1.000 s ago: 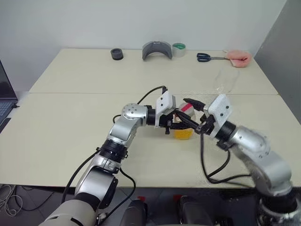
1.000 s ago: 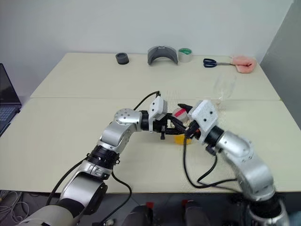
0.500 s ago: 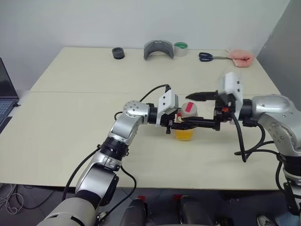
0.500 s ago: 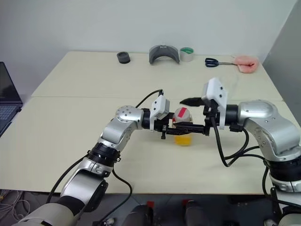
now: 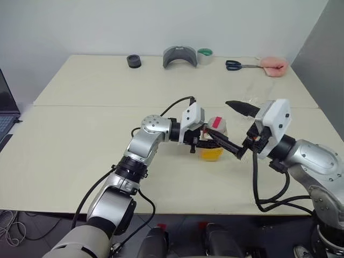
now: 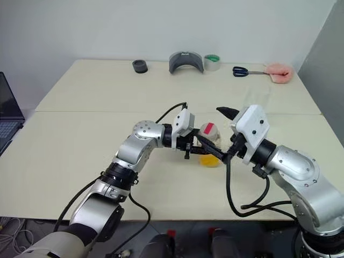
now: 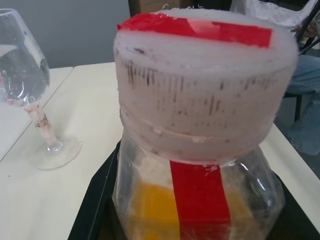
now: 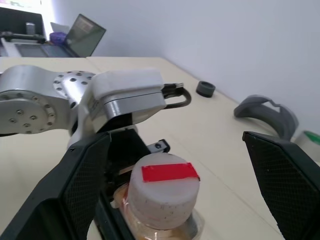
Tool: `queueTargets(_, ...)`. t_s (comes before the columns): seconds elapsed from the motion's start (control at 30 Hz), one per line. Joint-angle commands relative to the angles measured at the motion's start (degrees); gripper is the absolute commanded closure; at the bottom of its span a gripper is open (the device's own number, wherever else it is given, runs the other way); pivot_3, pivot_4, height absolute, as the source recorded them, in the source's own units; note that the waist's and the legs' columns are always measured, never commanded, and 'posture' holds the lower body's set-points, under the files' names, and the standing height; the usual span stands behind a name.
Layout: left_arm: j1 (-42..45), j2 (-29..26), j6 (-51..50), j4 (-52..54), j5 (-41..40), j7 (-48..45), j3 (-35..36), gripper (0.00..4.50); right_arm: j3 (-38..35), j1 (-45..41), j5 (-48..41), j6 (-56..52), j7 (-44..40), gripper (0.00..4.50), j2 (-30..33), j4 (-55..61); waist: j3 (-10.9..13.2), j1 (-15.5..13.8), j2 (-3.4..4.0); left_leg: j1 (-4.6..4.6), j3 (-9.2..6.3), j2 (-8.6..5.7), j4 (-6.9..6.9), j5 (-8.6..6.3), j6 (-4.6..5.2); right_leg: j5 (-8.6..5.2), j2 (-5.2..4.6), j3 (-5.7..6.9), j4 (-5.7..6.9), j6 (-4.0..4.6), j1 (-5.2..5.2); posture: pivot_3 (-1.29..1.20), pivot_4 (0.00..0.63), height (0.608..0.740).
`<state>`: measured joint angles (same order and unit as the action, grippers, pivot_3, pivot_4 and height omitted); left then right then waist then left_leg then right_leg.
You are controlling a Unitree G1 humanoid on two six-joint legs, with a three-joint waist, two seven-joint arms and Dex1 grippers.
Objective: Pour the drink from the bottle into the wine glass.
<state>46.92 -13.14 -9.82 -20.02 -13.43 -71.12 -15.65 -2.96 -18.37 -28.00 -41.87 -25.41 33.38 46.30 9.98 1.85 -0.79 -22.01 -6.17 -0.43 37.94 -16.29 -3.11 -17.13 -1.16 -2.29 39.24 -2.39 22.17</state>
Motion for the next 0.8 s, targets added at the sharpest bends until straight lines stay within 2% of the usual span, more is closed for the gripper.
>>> queueTargets(0.03, 1.95, 0.28, 1.02, 0.36, -0.73, -0.67, 0.93, 2.69, 0.82, 0.41, 3.28, 2.21, 1.09, 0.0, 0.94, 0.72, 0.0, -0.02, 0.0, 0.0, 0.01, 0.0, 0.0, 0.01, 0.01, 0.0, 0.0, 0.0, 0.04, 0.0, 0.0, 0.0, 0.15, 0.74)
queueTargets(0.37, 2.12, 0.25, 1.56, -0.4, -0.64, -0.98, 1.11, 2.7, 3.45, 1.77, 5.77, 4.59, -0.22, 0.0, 1.21, 0.0, 0.0, 0.0, 0.0, -0.02, 0.05, -0.01, -0.03, 0.0, 0.01, 0.0, -0.02, -0.04, -0.06, 0.01, 0.0, 0.0, 0.15, 0.74)
queueTargets(0.8, 1.93, 0.09, 1.99, -0.54, -0.55, -1.2, 1.03, 2.7, 2.42, 1.38, 8.18, 5.01, 0.57, 0.0, 0.36, -1.88, 0.0, -0.01, 0.0, -0.02, 0.04, -0.02, -0.01, 0.0, 0.01, 0.01, -0.02, -0.04, -0.04, 0.01, 0.0, 0.0, 0.15, 0.74)
